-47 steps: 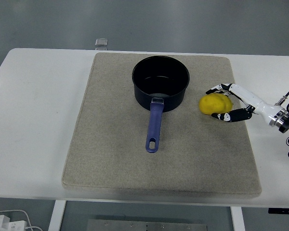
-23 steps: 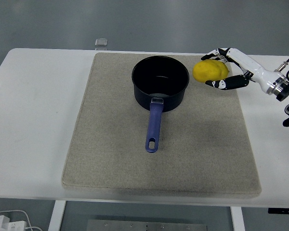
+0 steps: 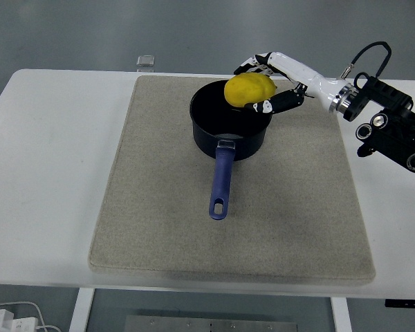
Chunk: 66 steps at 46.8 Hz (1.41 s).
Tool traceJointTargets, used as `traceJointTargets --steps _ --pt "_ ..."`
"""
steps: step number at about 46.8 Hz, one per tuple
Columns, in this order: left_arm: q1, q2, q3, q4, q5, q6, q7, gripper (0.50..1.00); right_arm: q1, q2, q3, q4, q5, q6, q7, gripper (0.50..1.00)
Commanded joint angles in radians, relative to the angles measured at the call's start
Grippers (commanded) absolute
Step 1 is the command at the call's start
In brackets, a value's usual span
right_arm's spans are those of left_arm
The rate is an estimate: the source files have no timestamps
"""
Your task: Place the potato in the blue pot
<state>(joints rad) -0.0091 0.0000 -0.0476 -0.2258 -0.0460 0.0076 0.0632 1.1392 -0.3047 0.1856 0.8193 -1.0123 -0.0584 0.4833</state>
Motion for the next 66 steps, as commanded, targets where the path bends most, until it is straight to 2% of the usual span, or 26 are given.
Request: traceJointTargets --steps 1,19,39,51,52,54,55,56,58,61,66 --pt "0.0 0.0 0.0 -0.006 0.0 0.0 0.0 0.992 0.001 0.028 -0.002 -0.031 0.0 -0.001 0.001 0.5" --pt "0.0 0.0 -0.002 -0.009 -0.002 0.0 0.0 0.994 -0.013 0.17 -0.003 -0.161 -0.003 -0.008 0.012 0.5" --pt "0.0 0.0 -0.002 -0.013 0.0 0.0 0.0 0.992 -0.056 0.236 0.003 -0.235 -0.003 -0.012 0.017 0.5" --pt "0.0 0.0 -0.002 -0.013 -0.002 0.0 0.0 0.994 -0.058 0.239 0.014 -0.236 -0.002 -0.012 0.015 0.5" --pt "0.0 0.0 -0.002 -0.013 -0.002 0.0 0.0 0.994 -0.058 0.239 0.014 -0.236 -0.002 -0.012 0.015 0.541" --pt "0.0 0.0 -0.002 -0.012 -0.002 0.0 0.0 0.994 -0.056 0.239 0.015 -0.236 -0.002 -0.012 0.017 0.741" --pt "0.0 0.0 -0.002 -0.012 -0.002 0.0 0.001 0.994 -0.058 0.239 0.015 -0.236 -0.002 -0.011 0.017 0.816" --pt "0.0 0.0 -0.002 -0.012 -0.002 0.0 0.0 0.992 -0.058 0.239 0.015 -0.235 0.0 -0.011 0.017 0.864" --pt "0.0 0.0 -0.002 -0.012 -0.002 0.0 0.0 0.994 -0.058 0.239 0.017 -0.235 0.0 -0.009 0.017 0.897" --pt "0.0 0.0 -0.002 -0.012 -0.002 0.0 0.0 0.994 -0.058 0.239 0.015 -0.236 0.0 -0.009 0.017 0.915" --pt "0.0 0.0 -0.002 -0.012 -0.002 0.0 0.001 0.992 -0.058 0.239 0.015 -0.235 0.0 -0.008 0.017 0.921"
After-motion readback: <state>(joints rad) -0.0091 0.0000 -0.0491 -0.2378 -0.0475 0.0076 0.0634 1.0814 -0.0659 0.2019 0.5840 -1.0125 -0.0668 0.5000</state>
